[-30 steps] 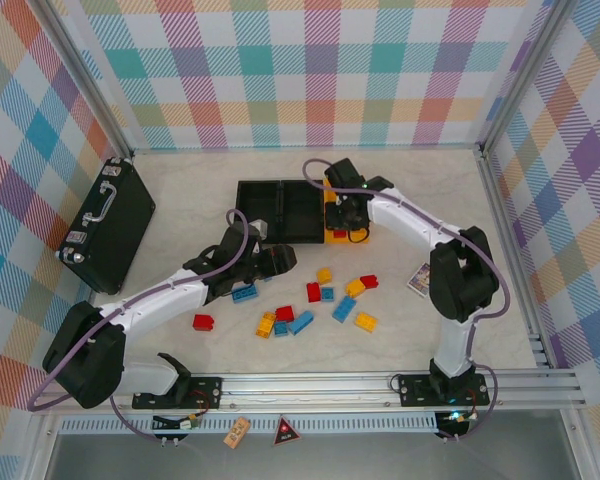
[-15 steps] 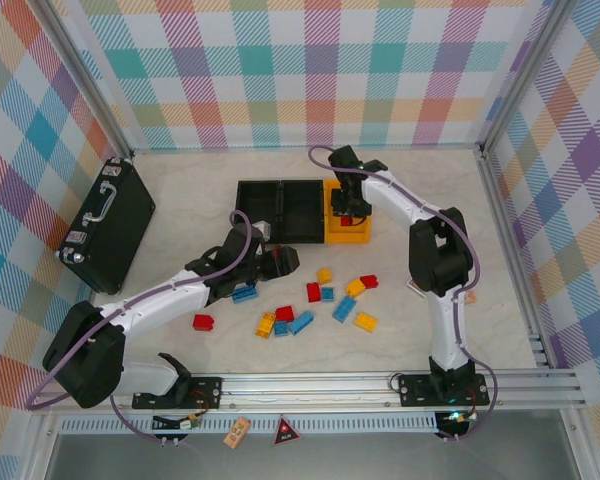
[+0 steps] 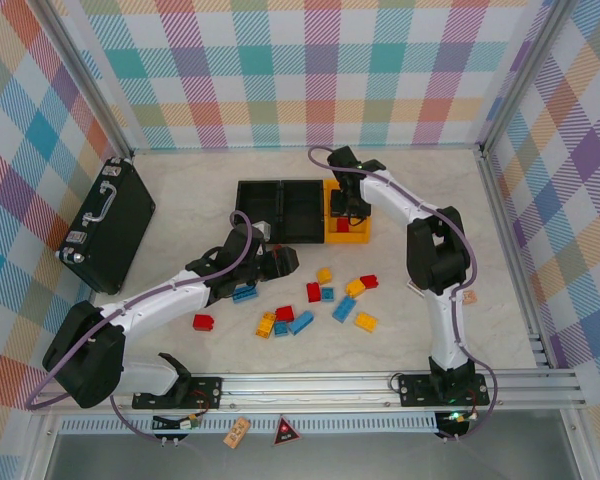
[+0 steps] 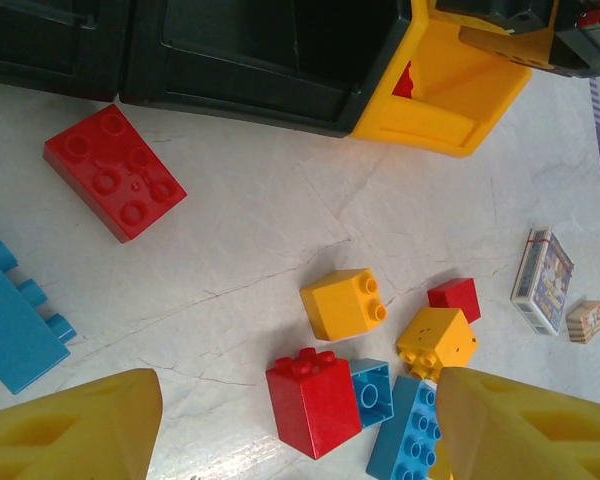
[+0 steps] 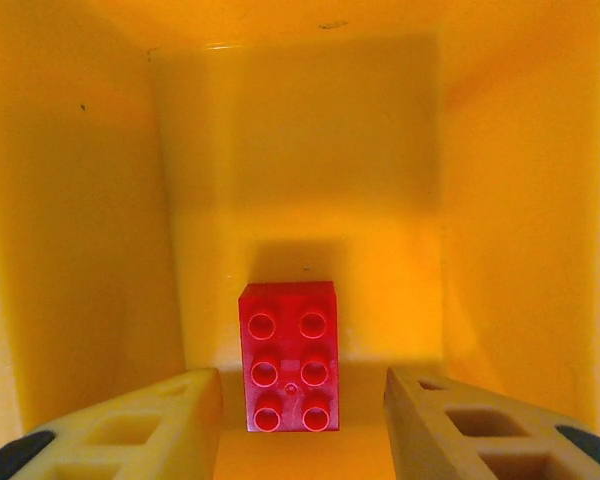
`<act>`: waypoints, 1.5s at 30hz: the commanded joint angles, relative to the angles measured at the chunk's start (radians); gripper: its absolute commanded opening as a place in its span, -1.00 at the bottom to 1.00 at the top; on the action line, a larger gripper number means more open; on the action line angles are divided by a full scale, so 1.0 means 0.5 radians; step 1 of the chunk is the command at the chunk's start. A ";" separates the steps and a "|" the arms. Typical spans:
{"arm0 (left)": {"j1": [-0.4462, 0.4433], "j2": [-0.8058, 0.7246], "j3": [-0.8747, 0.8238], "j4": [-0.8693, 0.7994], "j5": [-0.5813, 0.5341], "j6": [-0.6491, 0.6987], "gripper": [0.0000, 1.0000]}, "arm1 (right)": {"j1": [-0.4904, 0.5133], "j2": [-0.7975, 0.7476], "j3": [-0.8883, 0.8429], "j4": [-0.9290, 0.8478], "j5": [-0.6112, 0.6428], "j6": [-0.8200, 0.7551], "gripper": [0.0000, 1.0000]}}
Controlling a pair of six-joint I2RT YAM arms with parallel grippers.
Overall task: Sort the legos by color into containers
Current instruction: Place the lego in the container, then pick up the lego from the center of the table.
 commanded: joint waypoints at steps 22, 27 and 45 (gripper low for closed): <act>-0.036 0.087 0.080 -0.074 0.081 0.085 0.43 | 0.067 -1.104 -1.244 0.126 -0.383 0.286 0.08; -0.043 0.106 0.074 -0.076 0.089 0.101 0.43 | 0.106 -1.113 -1.387 0.064 -0.497 0.485 0.15; -0.056 0.124 0.065 -0.083 0.093 0.103 0.43 | 0.141 -0.893 -1.530 0.262 -0.730 0.762 0.14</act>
